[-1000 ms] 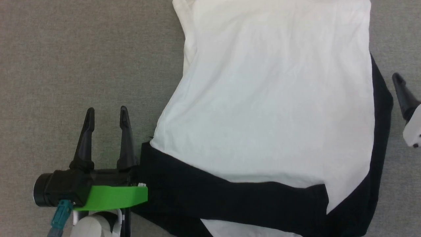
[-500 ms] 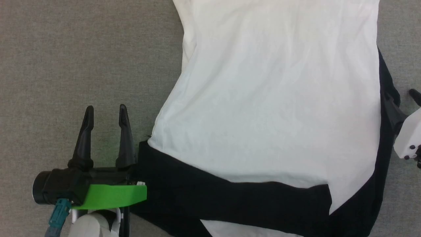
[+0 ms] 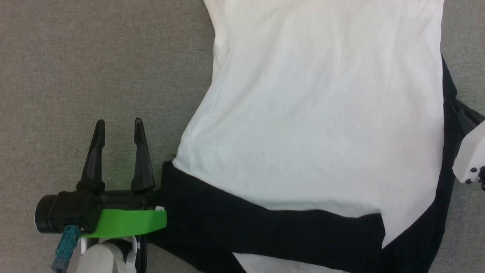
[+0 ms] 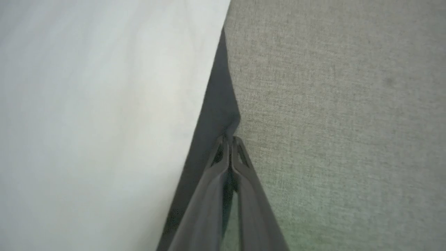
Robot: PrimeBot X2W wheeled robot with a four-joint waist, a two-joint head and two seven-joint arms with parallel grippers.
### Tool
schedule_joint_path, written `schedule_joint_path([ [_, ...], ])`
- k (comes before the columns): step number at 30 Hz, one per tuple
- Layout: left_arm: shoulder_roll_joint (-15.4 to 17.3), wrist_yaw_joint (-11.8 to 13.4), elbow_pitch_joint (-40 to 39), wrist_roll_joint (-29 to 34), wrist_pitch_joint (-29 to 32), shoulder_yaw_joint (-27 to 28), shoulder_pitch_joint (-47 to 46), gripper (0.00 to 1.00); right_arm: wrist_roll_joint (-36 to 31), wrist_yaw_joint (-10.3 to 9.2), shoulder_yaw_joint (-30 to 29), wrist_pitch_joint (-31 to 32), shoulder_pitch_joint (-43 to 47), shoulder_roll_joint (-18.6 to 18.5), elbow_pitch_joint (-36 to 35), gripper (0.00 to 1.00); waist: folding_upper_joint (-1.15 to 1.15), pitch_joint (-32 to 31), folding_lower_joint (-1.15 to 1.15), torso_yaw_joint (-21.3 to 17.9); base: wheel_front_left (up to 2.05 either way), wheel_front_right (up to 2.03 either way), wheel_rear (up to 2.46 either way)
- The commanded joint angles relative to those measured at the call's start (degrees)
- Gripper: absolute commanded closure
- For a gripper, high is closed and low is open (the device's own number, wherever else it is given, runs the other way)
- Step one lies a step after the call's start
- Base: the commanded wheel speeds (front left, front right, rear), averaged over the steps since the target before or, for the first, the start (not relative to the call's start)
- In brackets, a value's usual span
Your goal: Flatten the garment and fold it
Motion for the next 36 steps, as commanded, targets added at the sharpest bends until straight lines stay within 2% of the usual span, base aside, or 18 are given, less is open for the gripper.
schedule_joint_path([
  [1,-0.5,-0.3,0.1,0.2,-0.2,0.4,-0.8,0.0,-0.7,-0.12,-0.7,-0.8,0.2,-0.2,1.3,1.0,0.0,-0.8,0.0,-0.2,0.0,0.0,0.0],
  [7,-1.1,-0.5,0.7,0.1,-0.2,1.4,0.7,0.0,-3.2,-0.12,-7.0,-6.0,0.8,1.6,1.7,1.0,0.0,-4.2,0.0,-1.3,0.0,0.0,0.0],
  [18,-0.9,-0.6,0.9,-0.2,-0.2,2.3,3.9,0.0,-7.3,-0.12,-21.2,-10.6,14.4,13.5,0.3,1.0,0.0,-8.0,0.0,-3.4,0.0,0.0,0.0],
  [24,-0.6,-0.6,0.8,-0.4,-0.2,2.4,4.6,0.0,-6.9,-0.12,-22.2,-12.3,18.9,16.4,2.0,1.0,0.0,-8.5,0.0,-4.4,0.0,0.0,0.0],
  [25,-0.5,-0.6,0.8,-0.5,-0.1,2.4,4.6,0.0,-7.0,-0.12,-21.9,-12.9,18.9,16.6,2.1,0.57,0.0,-8.6,0.0,-4.5,0.0,0.0,0.0],
  [26,-0.4,-0.5,0.8,-0.5,0.0,2.4,4.6,0.0,-7.2,-0.12,-21.7,-13.9,18.5,16.7,2.0,0.0,0.0,-8.8,0.0,-4.7,0.0,0.0,0.0],
  [31,0.1,-0.3,0.1,-0.5,0.5,2.7,4.7,0.0,-6.7,-0.12,-18.7,-17.4,13.9,16.6,-1.8,0.0,0.0,-9.4,0.0,-5.5,0.0,0.0,0.0],
  [36,0.6,0.0,-1.3,-0.4,0.7,3.0,4.5,0.0,-6.6,-0.12,-15.3,-14.7,7.4,11.2,-5.7,0.0,0.0,-8.5,0.0,-5.6,0.0,0.0,0.0],
])
